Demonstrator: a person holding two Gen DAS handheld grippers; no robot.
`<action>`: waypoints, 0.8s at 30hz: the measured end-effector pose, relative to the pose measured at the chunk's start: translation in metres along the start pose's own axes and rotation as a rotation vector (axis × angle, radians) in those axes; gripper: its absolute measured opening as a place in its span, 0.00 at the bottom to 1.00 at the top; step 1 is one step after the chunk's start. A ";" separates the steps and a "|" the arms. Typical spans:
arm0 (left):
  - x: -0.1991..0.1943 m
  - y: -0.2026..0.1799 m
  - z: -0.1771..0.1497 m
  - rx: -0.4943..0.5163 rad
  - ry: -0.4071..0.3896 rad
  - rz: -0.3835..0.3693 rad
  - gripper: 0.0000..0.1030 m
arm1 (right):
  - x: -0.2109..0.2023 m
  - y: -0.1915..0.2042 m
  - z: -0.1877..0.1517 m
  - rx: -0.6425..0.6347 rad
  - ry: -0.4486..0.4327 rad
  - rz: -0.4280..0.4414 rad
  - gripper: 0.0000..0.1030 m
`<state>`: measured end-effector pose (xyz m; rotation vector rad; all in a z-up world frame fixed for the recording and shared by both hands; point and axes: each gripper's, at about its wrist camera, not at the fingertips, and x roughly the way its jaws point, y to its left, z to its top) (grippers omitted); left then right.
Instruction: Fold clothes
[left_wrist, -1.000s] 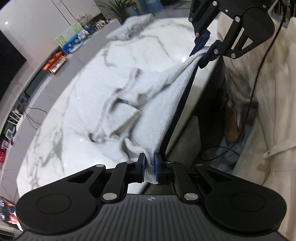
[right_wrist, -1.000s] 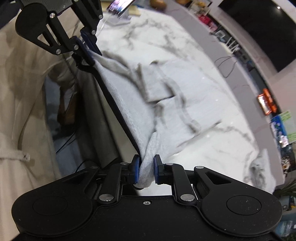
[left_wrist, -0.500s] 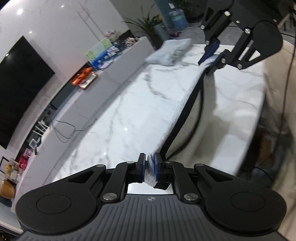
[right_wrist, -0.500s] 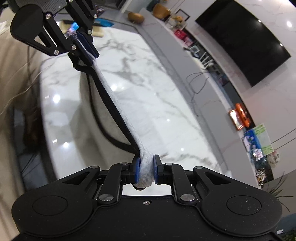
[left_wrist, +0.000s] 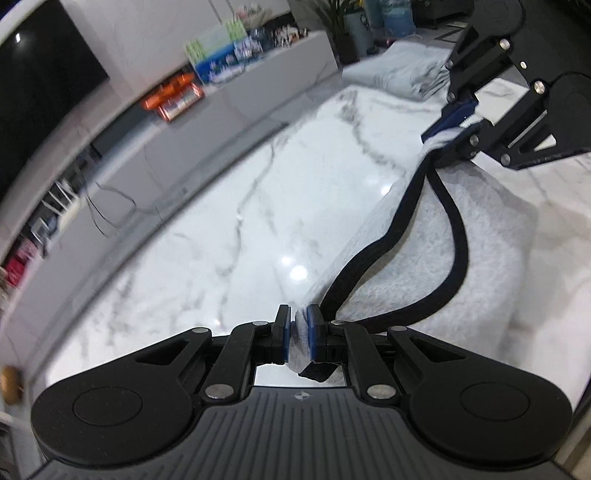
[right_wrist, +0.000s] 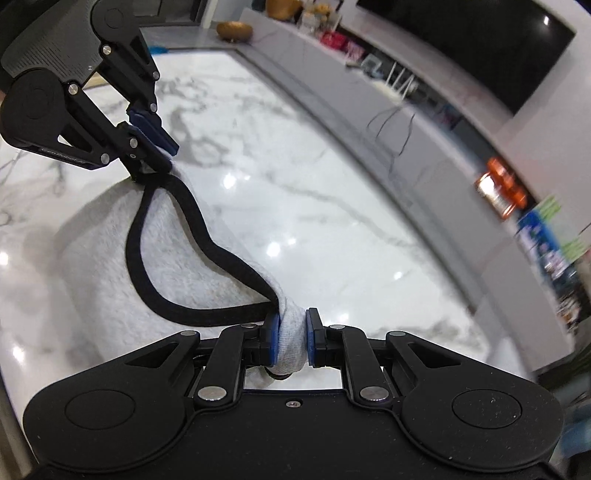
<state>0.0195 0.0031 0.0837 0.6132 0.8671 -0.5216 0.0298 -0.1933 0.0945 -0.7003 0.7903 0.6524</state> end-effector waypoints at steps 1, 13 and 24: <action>0.004 0.002 -0.002 -0.005 0.011 -0.006 0.11 | 0.010 -0.004 -0.002 0.015 0.009 0.017 0.13; 0.016 0.046 -0.023 -0.258 -0.024 -0.047 0.43 | 0.041 -0.054 -0.026 0.377 -0.045 0.124 0.30; -0.016 0.064 -0.020 -0.406 -0.132 0.135 0.42 | 0.020 -0.056 -0.034 0.536 -0.146 0.021 0.30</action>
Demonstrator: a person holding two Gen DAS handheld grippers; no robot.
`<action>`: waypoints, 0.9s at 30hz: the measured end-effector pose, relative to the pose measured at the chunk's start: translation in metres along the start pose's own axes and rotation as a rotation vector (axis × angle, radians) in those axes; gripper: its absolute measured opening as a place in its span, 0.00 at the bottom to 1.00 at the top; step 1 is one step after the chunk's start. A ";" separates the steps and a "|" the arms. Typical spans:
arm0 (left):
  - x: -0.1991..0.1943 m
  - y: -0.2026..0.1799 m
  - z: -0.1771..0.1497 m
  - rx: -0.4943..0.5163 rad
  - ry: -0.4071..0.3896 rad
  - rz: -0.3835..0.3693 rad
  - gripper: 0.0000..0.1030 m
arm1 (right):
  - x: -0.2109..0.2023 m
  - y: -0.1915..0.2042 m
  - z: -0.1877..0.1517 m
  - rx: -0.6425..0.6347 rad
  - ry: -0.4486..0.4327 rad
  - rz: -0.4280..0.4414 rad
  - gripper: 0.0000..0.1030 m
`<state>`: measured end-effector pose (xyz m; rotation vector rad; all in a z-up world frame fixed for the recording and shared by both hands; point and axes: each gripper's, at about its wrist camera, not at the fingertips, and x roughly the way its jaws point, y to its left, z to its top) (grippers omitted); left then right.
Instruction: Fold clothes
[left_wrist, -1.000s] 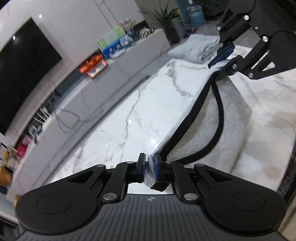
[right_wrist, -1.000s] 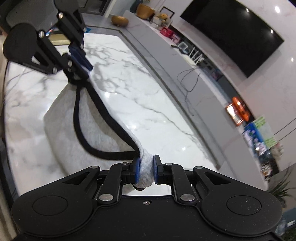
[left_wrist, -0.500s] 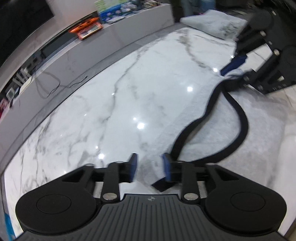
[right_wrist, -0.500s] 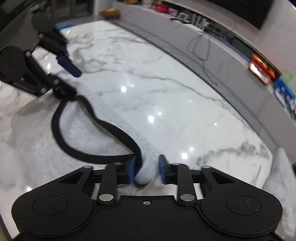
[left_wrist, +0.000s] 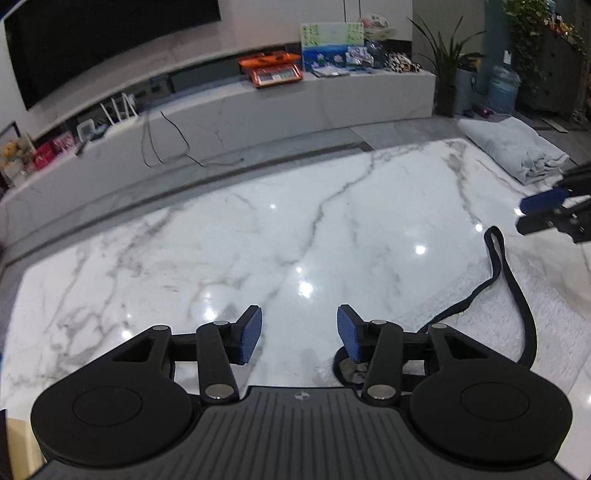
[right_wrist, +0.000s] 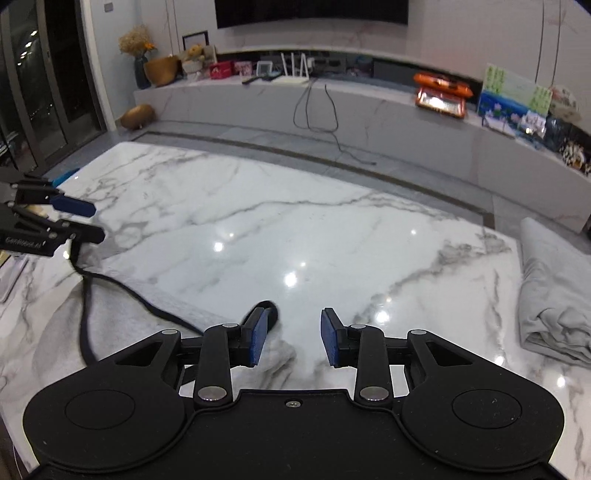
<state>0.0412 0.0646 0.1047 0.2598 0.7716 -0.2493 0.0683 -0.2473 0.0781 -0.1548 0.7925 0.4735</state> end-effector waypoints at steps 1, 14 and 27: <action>-0.003 -0.001 0.000 -0.006 -0.020 0.015 0.42 | -0.006 0.005 -0.004 0.002 -0.009 -0.003 0.30; -0.031 -0.048 -0.040 -0.044 -0.127 -0.118 0.39 | -0.034 0.062 -0.049 0.016 -0.142 -0.038 0.31; 0.032 -0.058 -0.059 -0.110 -0.074 -0.027 0.41 | 0.028 0.065 -0.066 0.032 -0.165 -0.095 0.32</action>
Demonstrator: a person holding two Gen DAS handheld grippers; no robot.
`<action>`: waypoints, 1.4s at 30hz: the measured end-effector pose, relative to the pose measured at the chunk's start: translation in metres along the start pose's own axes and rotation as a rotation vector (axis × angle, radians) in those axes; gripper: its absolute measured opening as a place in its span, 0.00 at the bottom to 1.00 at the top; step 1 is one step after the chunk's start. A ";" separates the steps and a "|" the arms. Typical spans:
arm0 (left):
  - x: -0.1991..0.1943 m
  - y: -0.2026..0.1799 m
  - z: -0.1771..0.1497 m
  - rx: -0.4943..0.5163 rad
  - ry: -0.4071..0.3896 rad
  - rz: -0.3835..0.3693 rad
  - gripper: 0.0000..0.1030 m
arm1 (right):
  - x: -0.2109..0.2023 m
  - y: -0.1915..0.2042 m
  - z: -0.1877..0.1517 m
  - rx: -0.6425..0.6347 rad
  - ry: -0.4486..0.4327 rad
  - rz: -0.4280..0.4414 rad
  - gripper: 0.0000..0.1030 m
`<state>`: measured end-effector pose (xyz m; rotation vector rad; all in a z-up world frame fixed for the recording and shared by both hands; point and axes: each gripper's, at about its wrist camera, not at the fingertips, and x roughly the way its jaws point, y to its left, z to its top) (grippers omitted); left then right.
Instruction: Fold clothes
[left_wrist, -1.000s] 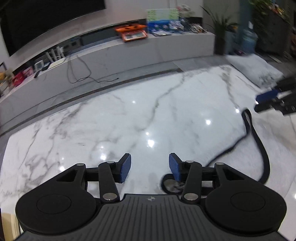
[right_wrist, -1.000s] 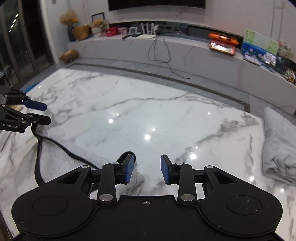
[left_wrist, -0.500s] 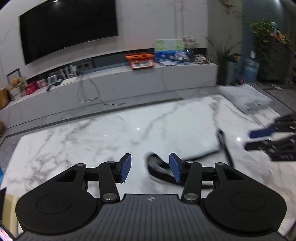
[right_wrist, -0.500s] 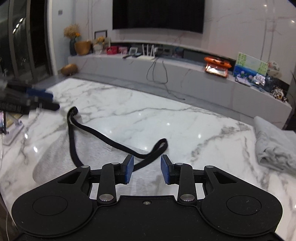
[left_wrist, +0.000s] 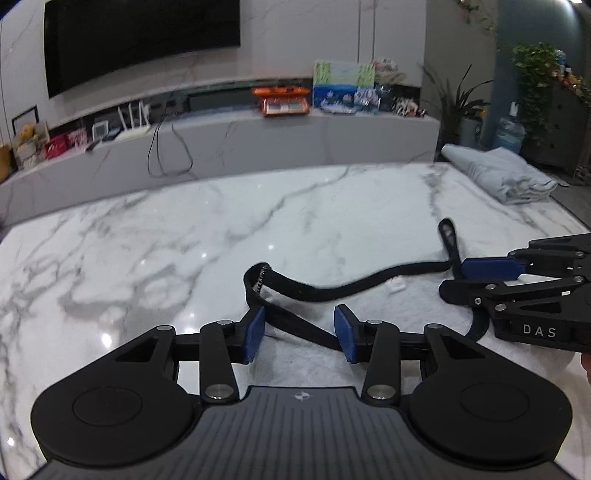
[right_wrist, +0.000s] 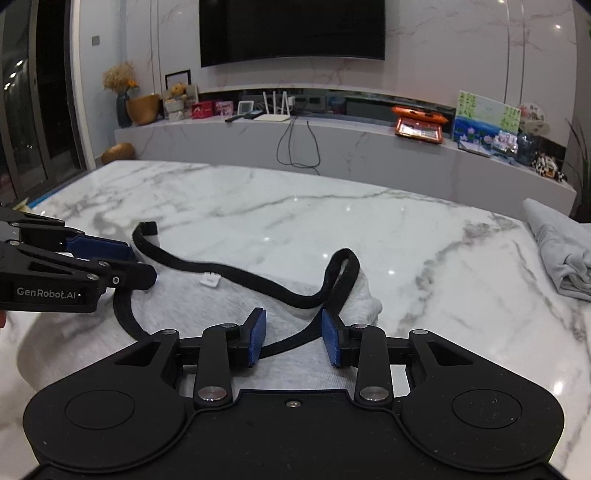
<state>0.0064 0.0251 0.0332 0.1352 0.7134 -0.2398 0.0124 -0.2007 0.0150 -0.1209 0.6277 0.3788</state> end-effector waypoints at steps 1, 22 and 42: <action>0.000 -0.002 -0.001 0.009 0.001 0.011 0.41 | 0.002 0.000 -0.002 -0.008 -0.002 -0.001 0.32; -0.004 -0.022 -0.011 0.112 -0.031 0.107 0.42 | 0.006 0.009 -0.011 -0.080 0.003 -0.041 0.33; -0.030 0.042 -0.004 -0.316 0.003 -0.027 0.48 | -0.024 -0.033 0.012 0.151 0.037 -0.011 0.46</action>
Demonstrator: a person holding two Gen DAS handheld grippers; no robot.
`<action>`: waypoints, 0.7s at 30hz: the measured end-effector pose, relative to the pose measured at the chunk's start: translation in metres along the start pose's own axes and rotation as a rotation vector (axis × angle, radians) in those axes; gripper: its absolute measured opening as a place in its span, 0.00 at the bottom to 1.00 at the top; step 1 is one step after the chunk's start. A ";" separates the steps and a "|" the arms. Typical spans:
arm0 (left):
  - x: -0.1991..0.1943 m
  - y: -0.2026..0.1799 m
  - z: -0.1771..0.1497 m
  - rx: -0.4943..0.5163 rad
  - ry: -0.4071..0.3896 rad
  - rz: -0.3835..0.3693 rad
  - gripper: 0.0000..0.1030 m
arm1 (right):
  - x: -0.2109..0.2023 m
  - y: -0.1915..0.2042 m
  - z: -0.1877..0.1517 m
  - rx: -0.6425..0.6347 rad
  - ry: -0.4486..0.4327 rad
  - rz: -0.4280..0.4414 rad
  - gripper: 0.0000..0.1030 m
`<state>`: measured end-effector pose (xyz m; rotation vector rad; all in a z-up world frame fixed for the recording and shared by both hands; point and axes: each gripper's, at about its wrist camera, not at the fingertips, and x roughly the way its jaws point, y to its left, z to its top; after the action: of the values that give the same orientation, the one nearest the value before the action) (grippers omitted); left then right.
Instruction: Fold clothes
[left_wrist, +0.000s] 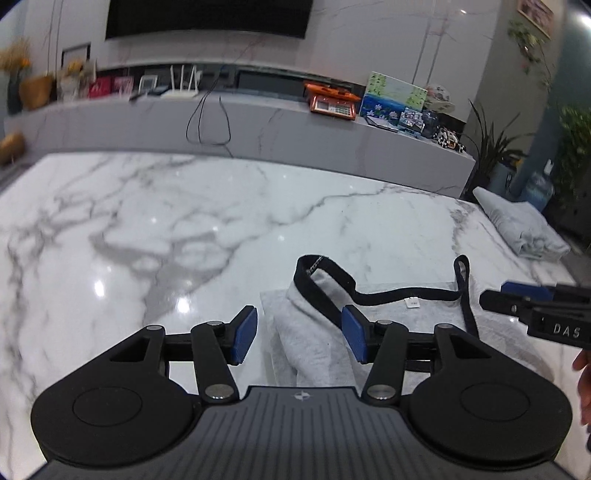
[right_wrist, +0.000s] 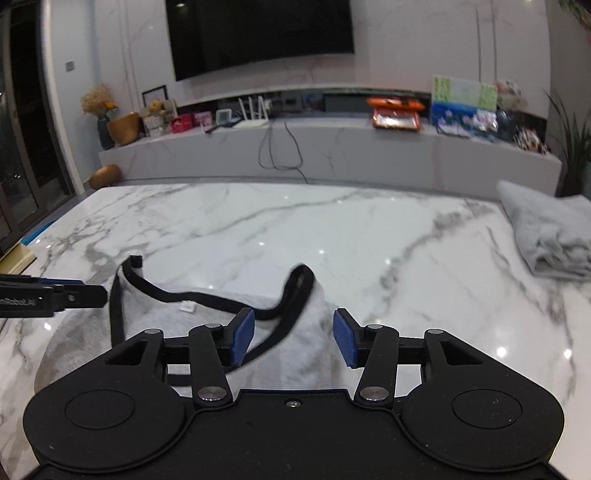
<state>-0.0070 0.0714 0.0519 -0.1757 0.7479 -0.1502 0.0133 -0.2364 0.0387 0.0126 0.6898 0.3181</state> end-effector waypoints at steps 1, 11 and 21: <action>0.000 0.001 -0.001 -0.011 0.007 -0.001 0.48 | 0.001 -0.002 -0.001 0.013 0.013 0.000 0.46; 0.013 0.008 -0.012 -0.059 0.077 -0.012 0.51 | 0.019 -0.012 -0.012 0.125 0.111 0.043 0.48; 0.017 0.010 -0.018 -0.083 0.101 -0.007 0.58 | 0.022 -0.017 -0.017 0.174 0.118 0.051 0.52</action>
<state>-0.0060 0.0762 0.0255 -0.2509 0.8550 -0.1358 0.0229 -0.2479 0.0098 0.1786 0.8334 0.3085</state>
